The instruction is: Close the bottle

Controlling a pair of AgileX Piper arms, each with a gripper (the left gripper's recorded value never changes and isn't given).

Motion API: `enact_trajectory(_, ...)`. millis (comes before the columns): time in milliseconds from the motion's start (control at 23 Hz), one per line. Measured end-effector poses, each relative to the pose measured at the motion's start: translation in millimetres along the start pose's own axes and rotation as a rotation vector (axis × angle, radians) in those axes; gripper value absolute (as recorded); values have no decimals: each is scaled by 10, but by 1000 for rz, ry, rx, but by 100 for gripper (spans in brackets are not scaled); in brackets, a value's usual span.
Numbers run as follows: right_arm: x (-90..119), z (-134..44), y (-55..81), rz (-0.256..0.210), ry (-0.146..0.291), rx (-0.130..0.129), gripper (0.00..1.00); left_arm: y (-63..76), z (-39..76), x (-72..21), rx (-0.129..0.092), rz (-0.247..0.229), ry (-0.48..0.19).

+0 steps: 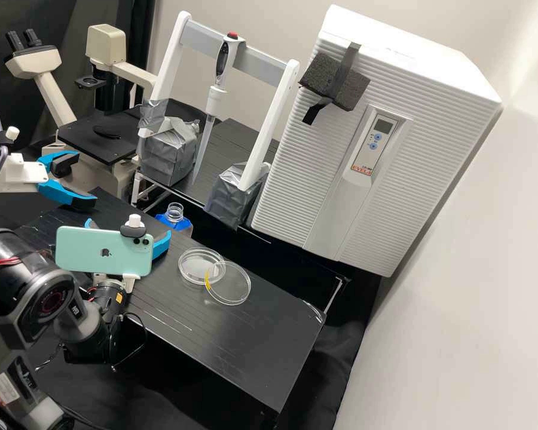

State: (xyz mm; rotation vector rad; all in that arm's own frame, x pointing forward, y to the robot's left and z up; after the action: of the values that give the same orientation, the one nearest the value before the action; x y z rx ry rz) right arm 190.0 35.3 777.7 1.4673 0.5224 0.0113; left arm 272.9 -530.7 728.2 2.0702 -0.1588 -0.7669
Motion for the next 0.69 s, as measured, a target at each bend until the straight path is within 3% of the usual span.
enact_trajectory(695, -25, 56, 43, 21, -28, 0, 0, -3, -1, 0, 0, -3, 1)
